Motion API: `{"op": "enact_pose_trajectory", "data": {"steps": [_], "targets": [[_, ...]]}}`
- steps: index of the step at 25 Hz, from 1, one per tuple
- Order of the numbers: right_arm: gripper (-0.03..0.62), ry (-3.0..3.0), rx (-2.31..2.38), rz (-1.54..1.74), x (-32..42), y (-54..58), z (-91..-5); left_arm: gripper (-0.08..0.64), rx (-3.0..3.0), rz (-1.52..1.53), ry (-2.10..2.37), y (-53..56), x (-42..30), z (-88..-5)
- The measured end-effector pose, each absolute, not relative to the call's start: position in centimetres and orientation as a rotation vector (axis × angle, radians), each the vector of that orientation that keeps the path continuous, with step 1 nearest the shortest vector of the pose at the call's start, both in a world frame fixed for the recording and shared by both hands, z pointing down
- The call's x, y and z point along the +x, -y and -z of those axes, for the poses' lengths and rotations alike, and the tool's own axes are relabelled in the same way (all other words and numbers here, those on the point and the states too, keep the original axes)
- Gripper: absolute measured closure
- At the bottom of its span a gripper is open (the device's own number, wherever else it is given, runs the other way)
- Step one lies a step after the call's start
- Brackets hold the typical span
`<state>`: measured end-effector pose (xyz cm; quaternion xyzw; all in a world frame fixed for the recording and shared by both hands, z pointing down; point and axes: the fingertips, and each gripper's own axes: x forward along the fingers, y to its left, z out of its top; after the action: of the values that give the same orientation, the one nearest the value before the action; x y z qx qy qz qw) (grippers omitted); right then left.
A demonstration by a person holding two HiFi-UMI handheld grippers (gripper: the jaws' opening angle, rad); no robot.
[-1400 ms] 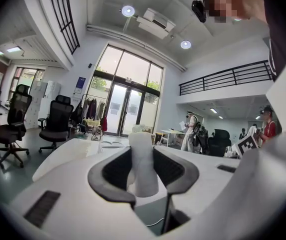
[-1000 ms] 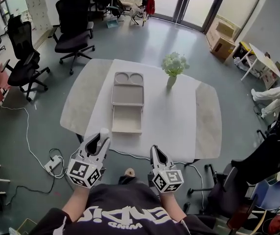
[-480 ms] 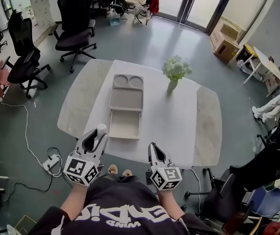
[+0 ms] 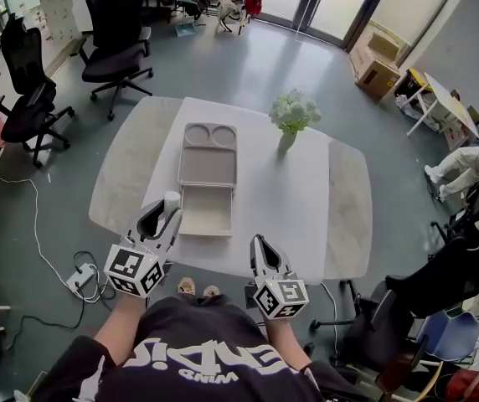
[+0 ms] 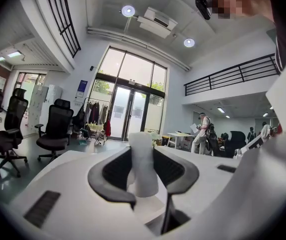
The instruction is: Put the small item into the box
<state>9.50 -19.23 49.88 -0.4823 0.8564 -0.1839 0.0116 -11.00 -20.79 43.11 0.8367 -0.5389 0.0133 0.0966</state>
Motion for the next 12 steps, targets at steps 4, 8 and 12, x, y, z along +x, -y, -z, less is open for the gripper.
{"op": "enact_pose_trajectory", "data": {"steps": [4,8,12], "targets": [[0.568,-2.65,-1.521,0.563,9.4,19.5,-49.7,0.417,2.523,-0.048,1.552,22.8,-10.5,-42.9],[0.569,-2.632,-1.547,0.56,9.2,19.3,-49.8,0.417,2.56,-0.075,1.502,24.8,-10.2,-43.0],[0.569,-2.613,-1.574,0.568,9.3,19.3,-49.9,0.417,2.584,-0.121,1.425,27.2,-9.3,-43.9]]}}
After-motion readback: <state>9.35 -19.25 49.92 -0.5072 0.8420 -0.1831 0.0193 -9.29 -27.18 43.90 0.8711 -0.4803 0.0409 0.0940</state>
